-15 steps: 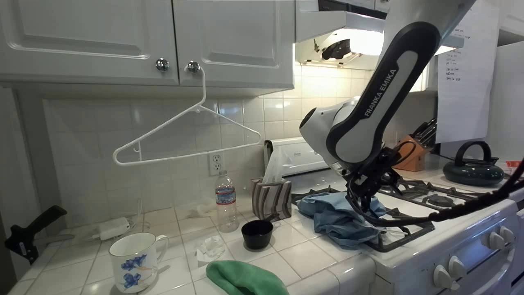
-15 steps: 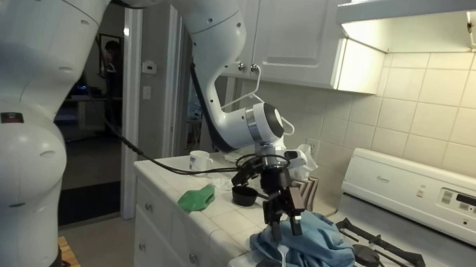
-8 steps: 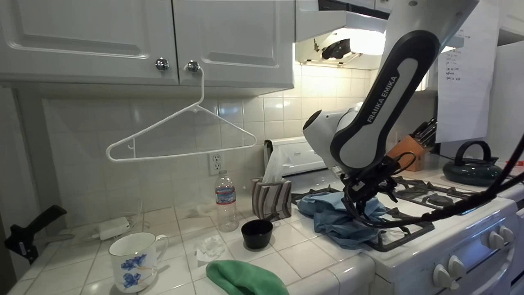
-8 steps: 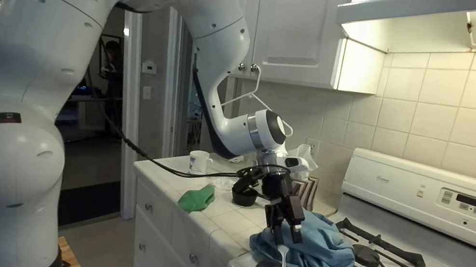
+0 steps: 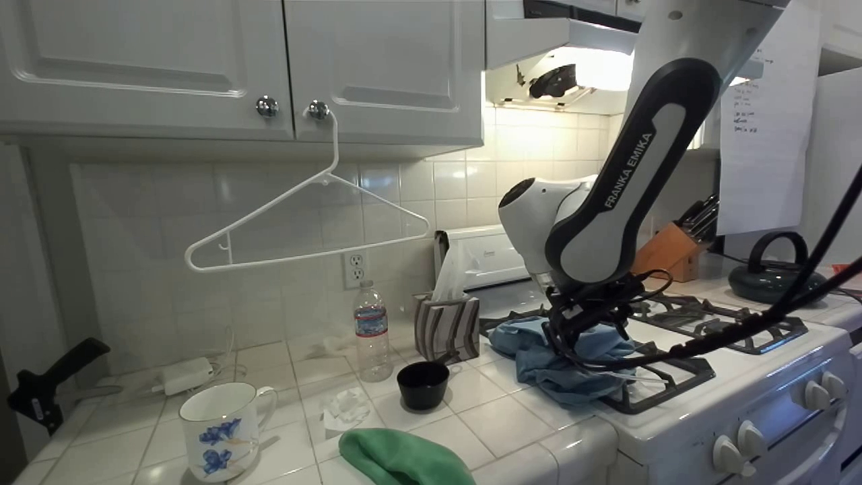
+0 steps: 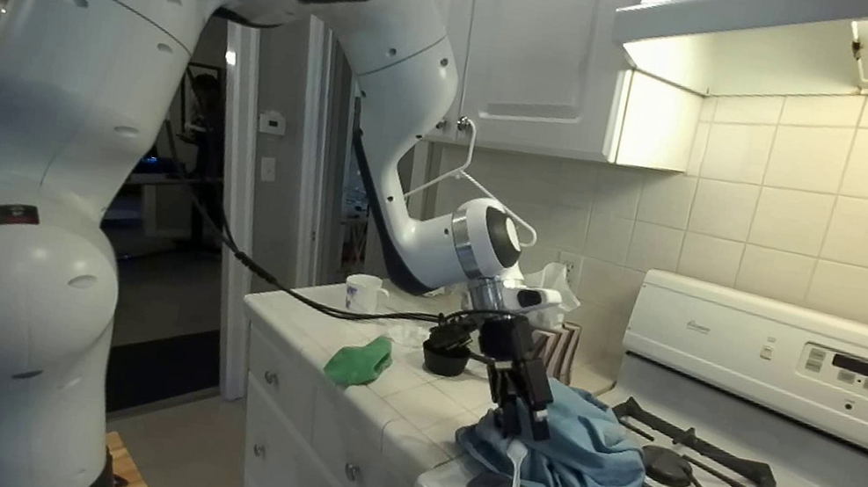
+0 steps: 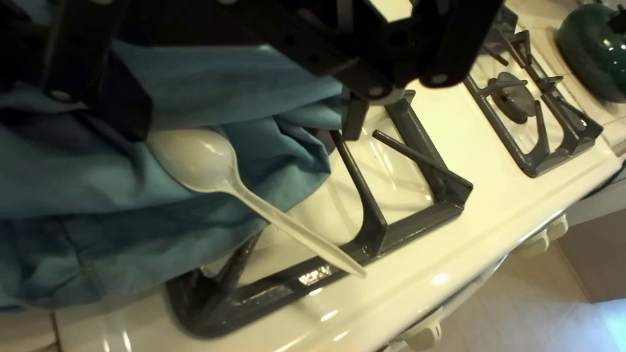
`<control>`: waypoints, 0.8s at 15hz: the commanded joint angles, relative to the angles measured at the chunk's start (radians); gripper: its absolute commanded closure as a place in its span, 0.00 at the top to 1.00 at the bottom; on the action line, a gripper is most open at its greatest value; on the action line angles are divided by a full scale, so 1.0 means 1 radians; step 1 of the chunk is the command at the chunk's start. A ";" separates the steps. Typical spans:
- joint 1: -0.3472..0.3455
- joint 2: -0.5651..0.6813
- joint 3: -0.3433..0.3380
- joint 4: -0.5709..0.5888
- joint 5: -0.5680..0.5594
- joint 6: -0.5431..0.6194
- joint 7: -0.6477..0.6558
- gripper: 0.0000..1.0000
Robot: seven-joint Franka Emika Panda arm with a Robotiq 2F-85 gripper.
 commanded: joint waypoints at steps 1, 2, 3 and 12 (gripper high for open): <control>0.016 0.026 -0.020 0.015 -0.001 0.059 0.046 1.00; 0.019 0.034 -0.025 0.021 -0.006 0.065 0.057 1.00; 0.025 0.044 -0.034 0.027 -0.020 0.074 0.075 1.00; 0.040 0.128 -0.076 0.080 -0.015 0.080 0.125 1.00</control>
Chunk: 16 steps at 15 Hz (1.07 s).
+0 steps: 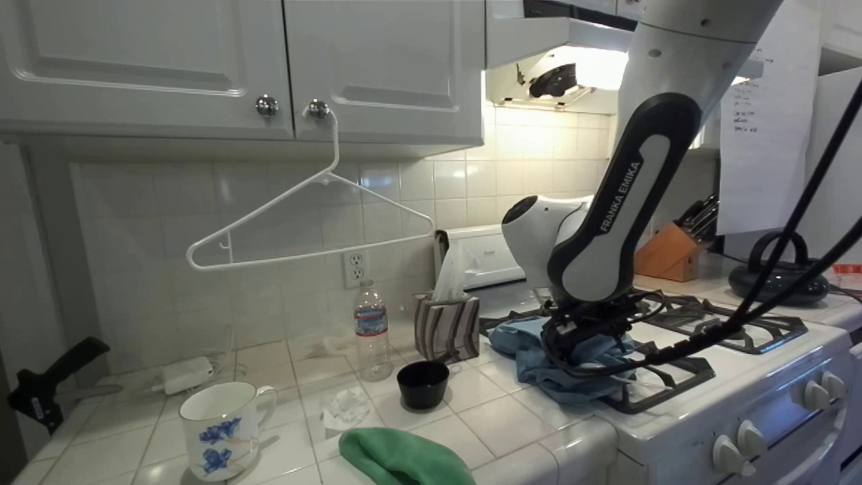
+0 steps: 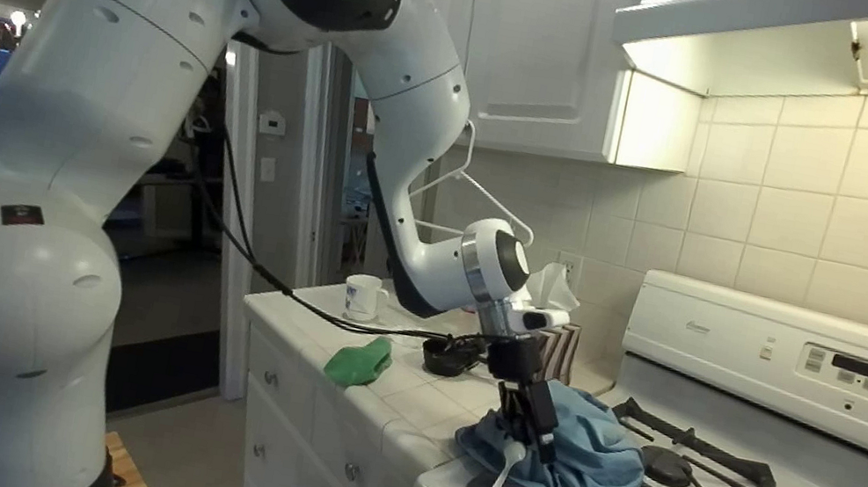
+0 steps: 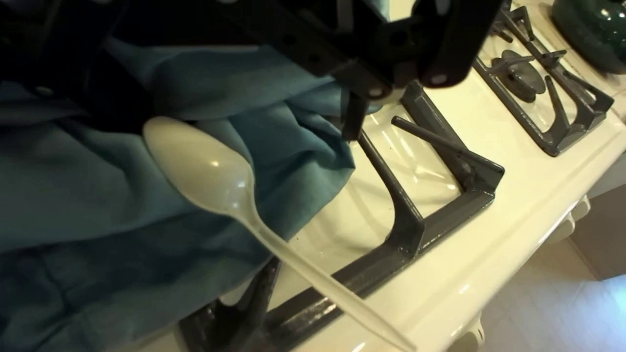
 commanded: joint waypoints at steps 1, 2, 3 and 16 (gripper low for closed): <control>0.020 0.037 -0.022 0.035 -0.010 0.008 0.034 1.00; 0.024 0.033 -0.021 0.037 -0.005 -0.004 0.033 1.00; 0.028 0.029 -0.021 0.039 -0.001 -0.016 0.034 1.00; 0.049 -0.010 0.028 0.070 0.040 -0.276 -0.009 1.00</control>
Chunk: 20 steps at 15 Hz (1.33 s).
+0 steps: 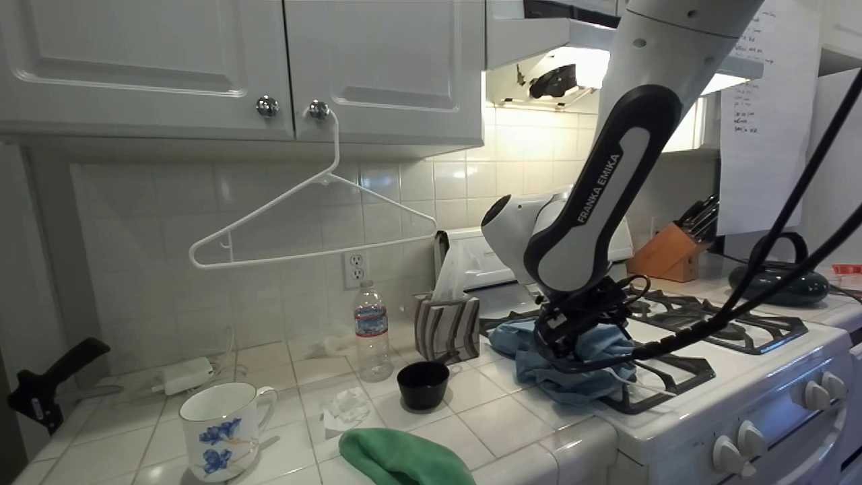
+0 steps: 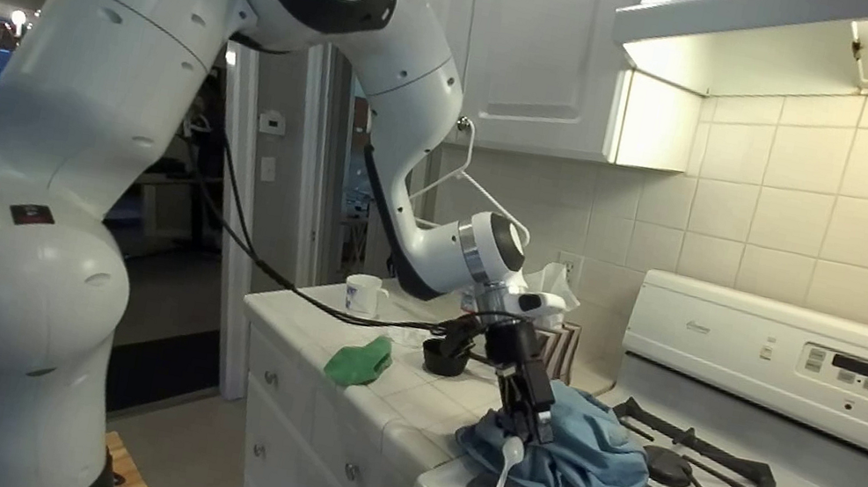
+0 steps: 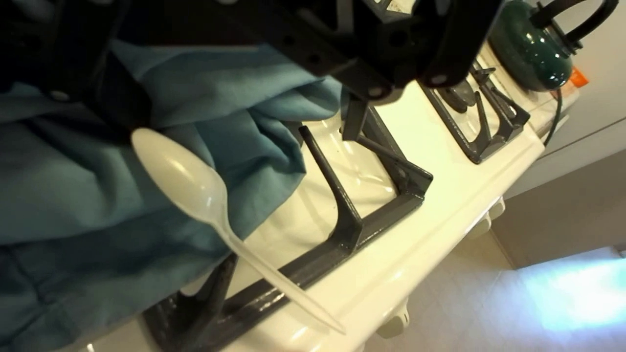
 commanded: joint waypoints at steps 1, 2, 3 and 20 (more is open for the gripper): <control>0.003 -0.010 0.019 0.009 0.033 -0.064 -0.024 1.00; 0.003 -0.008 0.023 0.010 0.034 -0.072 -0.025 1.00; 0.003 -0.005 0.026 0.012 0.034 -0.081 -0.025 1.00; -0.006 0.003 0.055 0.008 0.069 -0.149 -0.056 1.00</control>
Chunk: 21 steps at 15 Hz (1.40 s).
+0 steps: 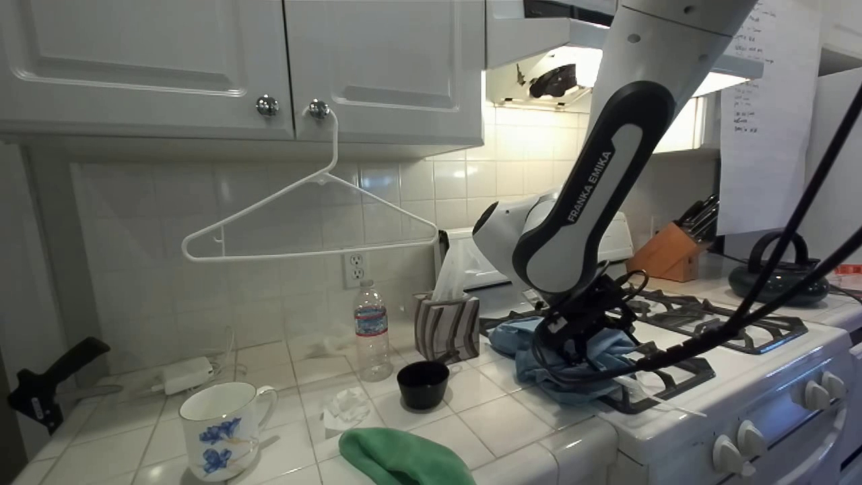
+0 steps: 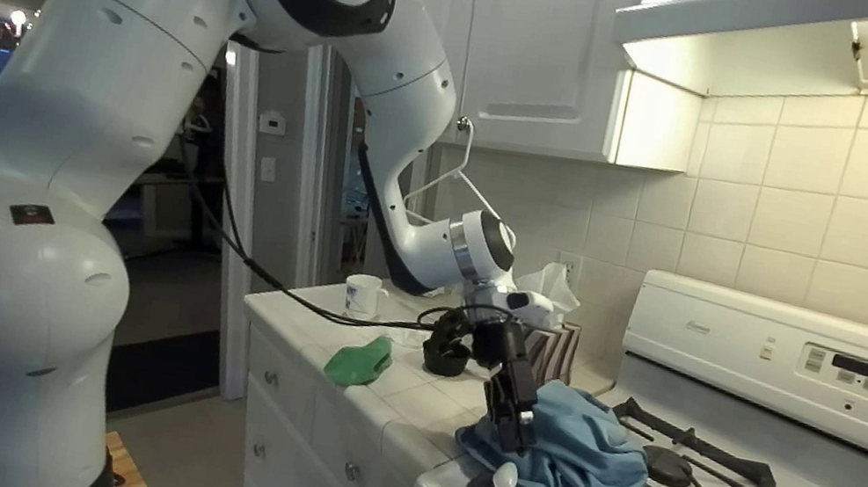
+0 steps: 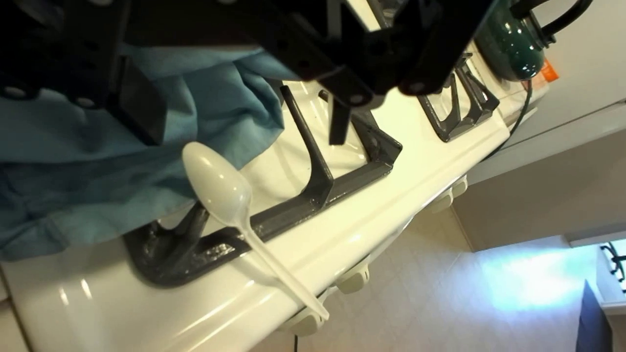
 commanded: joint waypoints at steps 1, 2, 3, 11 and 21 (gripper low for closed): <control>-0.004 0.005 0.012 0.006 0.048 -0.021 -0.036 1.00; -0.002 0.008 0.011 0.005 0.049 -0.025 -0.038 1.00; -0.002 0.011 0.010 0.005 0.050 -0.029 -0.039 1.00; -0.008 0.033 -0.004 0.007 0.046 -0.073 -0.030 1.00; -0.011 0.066 -0.013 0.016 0.042 -0.080 -0.026 1.00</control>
